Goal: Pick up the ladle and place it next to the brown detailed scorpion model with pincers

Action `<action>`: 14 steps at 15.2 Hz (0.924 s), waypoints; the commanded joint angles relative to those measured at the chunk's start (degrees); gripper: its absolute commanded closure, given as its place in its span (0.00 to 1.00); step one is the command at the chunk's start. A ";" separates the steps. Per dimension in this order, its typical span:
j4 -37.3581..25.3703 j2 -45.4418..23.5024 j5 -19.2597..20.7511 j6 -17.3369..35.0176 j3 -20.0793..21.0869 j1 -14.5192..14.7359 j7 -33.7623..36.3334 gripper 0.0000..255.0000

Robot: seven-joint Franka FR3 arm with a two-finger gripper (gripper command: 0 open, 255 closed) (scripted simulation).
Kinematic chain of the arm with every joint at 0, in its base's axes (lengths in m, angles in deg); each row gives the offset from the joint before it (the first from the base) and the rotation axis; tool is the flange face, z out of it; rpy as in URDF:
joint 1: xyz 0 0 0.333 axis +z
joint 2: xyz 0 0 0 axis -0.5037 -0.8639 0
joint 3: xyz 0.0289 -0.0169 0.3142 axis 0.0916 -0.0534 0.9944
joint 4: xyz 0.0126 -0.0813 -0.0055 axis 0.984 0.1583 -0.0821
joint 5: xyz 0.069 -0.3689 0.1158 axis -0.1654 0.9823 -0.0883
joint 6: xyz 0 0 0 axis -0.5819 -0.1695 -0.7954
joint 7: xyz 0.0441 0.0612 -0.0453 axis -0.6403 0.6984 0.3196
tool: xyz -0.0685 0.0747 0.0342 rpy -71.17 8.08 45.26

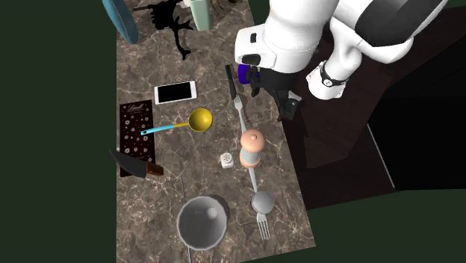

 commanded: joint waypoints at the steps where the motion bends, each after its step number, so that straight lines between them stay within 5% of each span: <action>1: -1.82 -3.77 -0.65 1.54 -1.08 -0.55 0.49 0.00; 14: -17.85 -30.08 -9.73 7.56 -7.83 -5.11 0.38 0.00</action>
